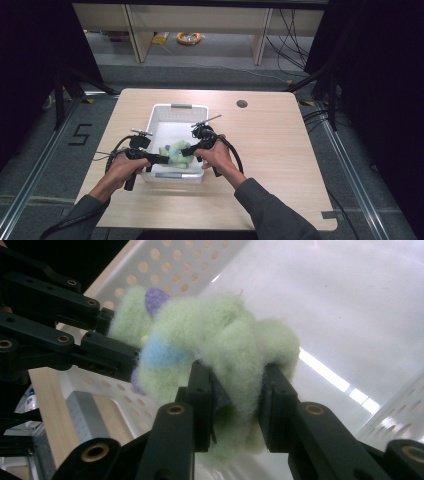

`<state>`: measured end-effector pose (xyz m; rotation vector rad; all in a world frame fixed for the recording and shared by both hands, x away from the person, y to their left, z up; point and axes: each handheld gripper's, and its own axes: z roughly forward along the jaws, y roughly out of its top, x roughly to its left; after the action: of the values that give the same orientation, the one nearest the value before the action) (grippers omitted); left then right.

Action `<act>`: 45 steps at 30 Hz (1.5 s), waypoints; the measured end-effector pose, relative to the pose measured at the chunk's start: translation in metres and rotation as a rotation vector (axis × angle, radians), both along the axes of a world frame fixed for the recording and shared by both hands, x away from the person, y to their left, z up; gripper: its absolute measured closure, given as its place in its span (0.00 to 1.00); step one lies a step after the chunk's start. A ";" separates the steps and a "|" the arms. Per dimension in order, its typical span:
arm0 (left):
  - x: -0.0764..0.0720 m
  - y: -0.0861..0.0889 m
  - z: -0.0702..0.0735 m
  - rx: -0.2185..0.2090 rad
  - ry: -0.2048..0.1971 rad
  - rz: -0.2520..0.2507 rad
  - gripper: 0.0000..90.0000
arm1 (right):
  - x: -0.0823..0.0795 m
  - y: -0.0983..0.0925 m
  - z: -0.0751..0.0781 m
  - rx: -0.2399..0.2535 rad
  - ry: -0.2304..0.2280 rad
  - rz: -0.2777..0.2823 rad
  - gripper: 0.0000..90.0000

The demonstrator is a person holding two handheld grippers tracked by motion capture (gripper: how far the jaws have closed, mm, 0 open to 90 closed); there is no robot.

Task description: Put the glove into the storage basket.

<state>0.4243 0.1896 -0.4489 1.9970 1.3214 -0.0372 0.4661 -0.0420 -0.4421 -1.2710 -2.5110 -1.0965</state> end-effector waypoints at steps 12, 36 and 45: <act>0.004 -0.002 -0.006 0.063 0.006 -0.029 0.78 | 0.001 0.011 -0.008 -0.075 0.001 0.012 0.77; 0.007 -0.003 0.009 0.080 -0.061 0.064 0.54 | 0.006 0.007 0.013 -0.155 -0.087 -0.025 0.58; -0.005 -0.005 0.023 0.043 -0.103 0.068 0.46 | 0.001 -0.009 0.028 -0.111 -0.106 -0.017 0.52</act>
<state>0.4194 0.1843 -0.4256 1.9611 1.3331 0.1260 0.4673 -0.0512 -0.4140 -1.2961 -2.6777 -1.0689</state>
